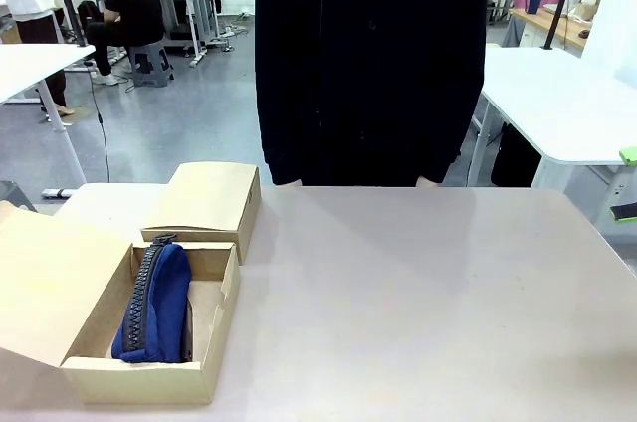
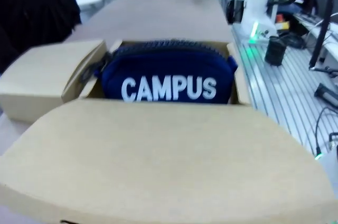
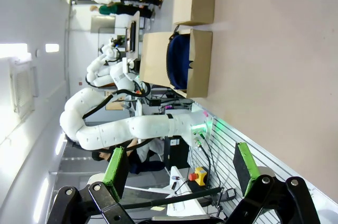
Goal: Place items inside the box.
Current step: Close the lid of the Mailer Box closest to the robot.
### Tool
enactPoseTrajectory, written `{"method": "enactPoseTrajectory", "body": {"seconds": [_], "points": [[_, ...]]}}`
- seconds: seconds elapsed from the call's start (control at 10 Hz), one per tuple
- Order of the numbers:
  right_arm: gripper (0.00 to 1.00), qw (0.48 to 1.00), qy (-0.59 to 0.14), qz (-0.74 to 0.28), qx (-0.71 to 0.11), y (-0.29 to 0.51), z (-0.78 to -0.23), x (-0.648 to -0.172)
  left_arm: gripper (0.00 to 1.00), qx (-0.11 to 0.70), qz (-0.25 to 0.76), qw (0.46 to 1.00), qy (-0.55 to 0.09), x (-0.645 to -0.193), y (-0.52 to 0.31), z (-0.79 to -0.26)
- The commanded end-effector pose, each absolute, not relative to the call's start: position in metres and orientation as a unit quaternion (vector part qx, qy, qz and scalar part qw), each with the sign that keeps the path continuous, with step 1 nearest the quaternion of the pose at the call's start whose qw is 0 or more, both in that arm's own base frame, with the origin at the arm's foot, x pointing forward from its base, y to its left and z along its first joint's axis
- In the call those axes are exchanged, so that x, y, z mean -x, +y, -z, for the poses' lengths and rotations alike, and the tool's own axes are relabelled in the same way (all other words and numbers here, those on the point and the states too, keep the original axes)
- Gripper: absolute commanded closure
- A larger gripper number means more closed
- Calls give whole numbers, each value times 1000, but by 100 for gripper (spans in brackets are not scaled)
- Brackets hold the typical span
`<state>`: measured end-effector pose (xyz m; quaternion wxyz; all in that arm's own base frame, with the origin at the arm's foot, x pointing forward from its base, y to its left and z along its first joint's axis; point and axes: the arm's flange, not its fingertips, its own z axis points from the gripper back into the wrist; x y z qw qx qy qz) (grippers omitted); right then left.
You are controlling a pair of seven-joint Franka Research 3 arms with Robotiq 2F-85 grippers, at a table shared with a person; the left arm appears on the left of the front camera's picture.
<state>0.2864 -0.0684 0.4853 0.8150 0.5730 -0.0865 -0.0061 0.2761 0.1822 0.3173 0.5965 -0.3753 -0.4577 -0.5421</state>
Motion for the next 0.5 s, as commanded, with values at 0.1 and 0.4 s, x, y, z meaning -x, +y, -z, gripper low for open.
{"method": "enactPoseTrajectory", "body": {"seconds": [0.1, 0.4], "points": [[0, 809, -93, 0, -580, -70, -488, -287, 0, 366, 524, 587, -497, -260, 163, -345], [0, 809, -93, 0, -580, -70, -488, -287, 0, 374, 555, 560, -489, -247, 114, -364]]}}
